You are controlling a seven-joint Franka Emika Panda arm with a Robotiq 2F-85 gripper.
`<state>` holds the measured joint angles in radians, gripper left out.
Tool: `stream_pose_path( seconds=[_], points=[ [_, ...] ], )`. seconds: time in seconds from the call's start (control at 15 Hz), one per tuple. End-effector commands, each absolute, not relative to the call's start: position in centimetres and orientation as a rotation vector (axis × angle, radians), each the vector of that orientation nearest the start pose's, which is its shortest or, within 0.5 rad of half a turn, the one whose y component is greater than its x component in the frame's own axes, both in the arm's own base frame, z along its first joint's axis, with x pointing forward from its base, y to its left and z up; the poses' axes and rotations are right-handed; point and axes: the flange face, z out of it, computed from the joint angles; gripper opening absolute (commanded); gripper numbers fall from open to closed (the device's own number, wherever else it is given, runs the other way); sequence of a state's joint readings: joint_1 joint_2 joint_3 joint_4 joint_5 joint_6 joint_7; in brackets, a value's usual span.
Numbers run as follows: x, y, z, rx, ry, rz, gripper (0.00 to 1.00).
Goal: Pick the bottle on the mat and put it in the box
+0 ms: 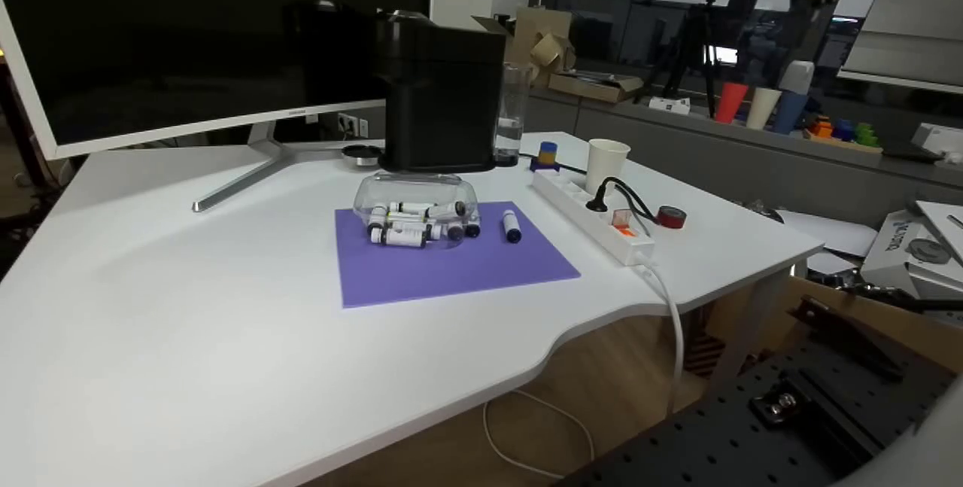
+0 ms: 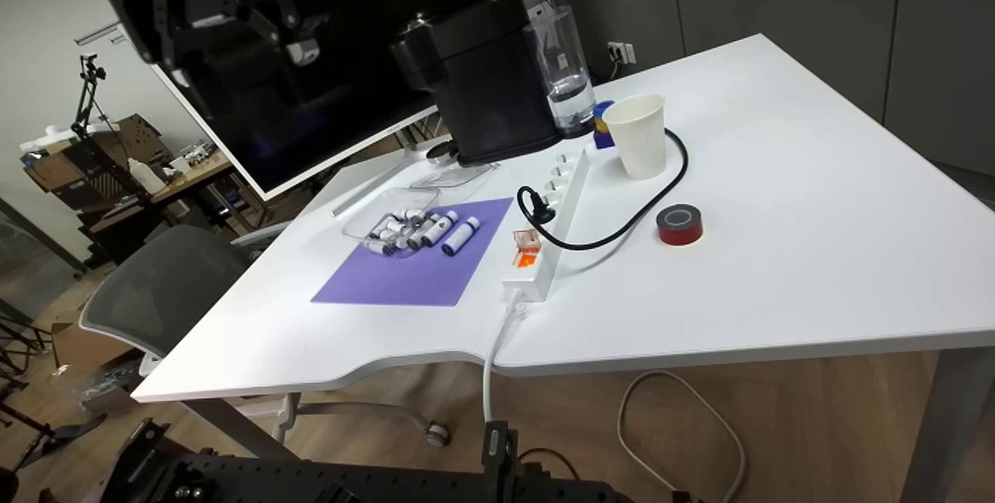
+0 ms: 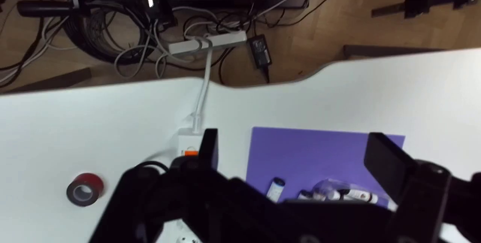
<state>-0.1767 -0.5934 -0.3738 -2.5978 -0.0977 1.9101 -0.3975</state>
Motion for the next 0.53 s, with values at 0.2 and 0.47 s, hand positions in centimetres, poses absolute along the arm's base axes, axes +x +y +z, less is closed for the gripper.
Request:
stream_pose_path(
  seconds=[0.2, 0.47],
  points=[
    [38.2, -19.3, 36.8, -3.108, 0.131, -0.019, 1.00],
    [42.5, -17.1, 31.9, -3.117, 0.119, 0.010, 1.00]
  ],
)
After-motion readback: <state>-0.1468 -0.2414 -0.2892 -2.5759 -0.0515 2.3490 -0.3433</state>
